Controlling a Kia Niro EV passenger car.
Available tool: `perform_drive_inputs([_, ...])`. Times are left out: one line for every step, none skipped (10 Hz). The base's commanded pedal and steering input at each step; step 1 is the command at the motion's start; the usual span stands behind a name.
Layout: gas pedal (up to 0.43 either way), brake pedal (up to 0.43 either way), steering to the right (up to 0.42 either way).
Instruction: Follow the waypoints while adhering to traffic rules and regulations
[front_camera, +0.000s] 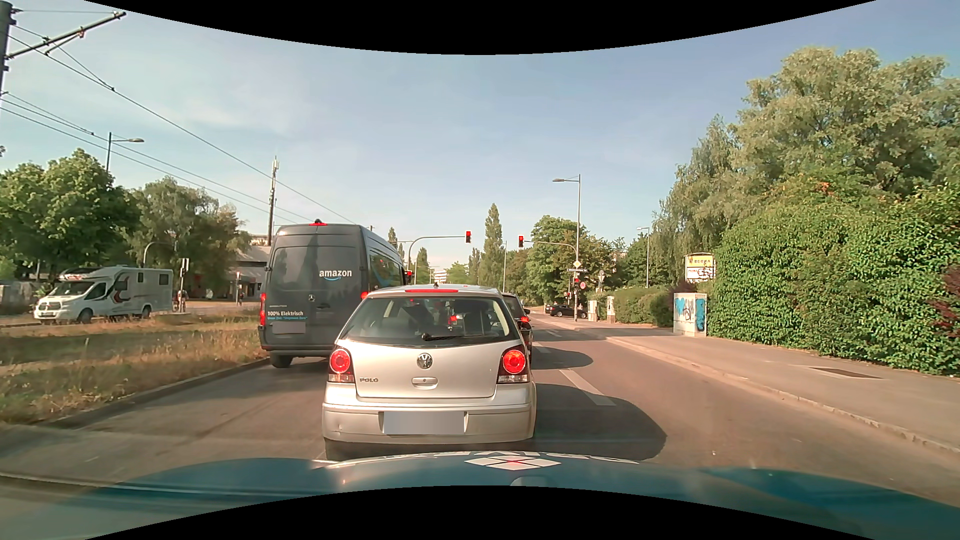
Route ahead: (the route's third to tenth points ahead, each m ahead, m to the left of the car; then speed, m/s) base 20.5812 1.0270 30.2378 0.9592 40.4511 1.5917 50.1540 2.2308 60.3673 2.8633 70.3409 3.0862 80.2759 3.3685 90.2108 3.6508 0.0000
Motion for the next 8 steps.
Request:
perform_drive_inputs([0.000,0.250,0.002])
perform_drive_inputs([0.000,0.250,0.002])
perform_drive_inputs([0.000,0.250,0.002])
perform_drive_inputs([0.000,0.250,0.002])
perform_drive_inputs([0.000,0.250,0.002])
perform_drive_inputs([0.000,0.250,0.002])
perform_drive_inputs([0.000,0.256,0.002])
perform_drive_inputs([0.000,0.256,0.002])
